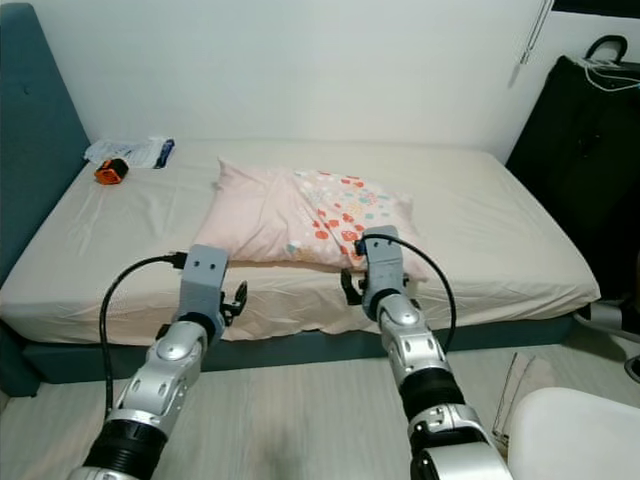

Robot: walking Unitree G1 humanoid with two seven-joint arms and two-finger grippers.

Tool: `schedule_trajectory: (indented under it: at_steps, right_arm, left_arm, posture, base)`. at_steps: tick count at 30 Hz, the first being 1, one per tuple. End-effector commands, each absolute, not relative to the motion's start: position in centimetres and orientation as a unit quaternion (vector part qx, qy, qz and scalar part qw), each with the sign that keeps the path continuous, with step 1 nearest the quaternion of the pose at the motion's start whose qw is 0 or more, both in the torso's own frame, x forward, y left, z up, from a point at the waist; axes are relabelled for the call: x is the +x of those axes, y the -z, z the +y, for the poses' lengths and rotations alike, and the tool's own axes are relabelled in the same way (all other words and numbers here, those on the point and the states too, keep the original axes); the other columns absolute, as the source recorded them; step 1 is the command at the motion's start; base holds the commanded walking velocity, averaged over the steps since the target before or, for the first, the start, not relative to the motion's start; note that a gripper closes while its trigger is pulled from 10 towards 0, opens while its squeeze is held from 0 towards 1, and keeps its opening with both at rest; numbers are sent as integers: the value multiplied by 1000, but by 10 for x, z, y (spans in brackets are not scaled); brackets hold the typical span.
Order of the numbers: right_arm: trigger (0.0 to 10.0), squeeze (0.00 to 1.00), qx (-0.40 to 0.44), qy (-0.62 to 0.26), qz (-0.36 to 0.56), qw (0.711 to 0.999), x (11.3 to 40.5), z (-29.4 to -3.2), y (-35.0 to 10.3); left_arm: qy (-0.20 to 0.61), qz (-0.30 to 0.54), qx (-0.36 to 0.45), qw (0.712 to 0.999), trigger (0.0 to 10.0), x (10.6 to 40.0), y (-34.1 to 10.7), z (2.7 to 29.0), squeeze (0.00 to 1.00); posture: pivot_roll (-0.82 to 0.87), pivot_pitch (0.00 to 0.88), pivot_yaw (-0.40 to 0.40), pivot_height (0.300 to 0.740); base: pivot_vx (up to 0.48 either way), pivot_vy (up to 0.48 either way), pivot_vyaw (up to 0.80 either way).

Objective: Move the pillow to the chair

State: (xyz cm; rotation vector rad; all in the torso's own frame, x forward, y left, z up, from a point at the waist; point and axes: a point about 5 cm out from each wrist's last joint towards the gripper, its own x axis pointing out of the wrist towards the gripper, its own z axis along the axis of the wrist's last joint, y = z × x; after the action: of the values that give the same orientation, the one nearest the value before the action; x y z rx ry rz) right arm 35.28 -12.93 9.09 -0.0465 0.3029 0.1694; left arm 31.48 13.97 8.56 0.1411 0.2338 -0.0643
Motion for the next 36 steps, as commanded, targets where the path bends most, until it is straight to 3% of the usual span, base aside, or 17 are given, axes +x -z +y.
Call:
schedule_trajectory:
  at_steps: [1, 30, 36]
  right_arm:
    - [10000, 0, -26, -83, 147, 985, 354, -131, -92]
    - [10000, 0, -10, -75, 155, 985, 351, -134, -88]
    - [10000, 0, -7, -73, 155, 985, 351, -134, -88]
  left_arm:
    - [39, 112, 62, 991, 10000, 314, -86, 137, 0]
    - [49, 112, 61, 991, 10000, 316, -87, 135, 0]
    - [54, 112, 64, 990, 10000, 317, -87, 133, 0]
  posture:
    - [-21, 0, -54, 740]
    - [-24, 0, -43, 740]
    - [-26, 0, -36, 740]
  base:
    - [285, 0, 0]
    - [281, 0, 0]
    - [264, 0, -763]
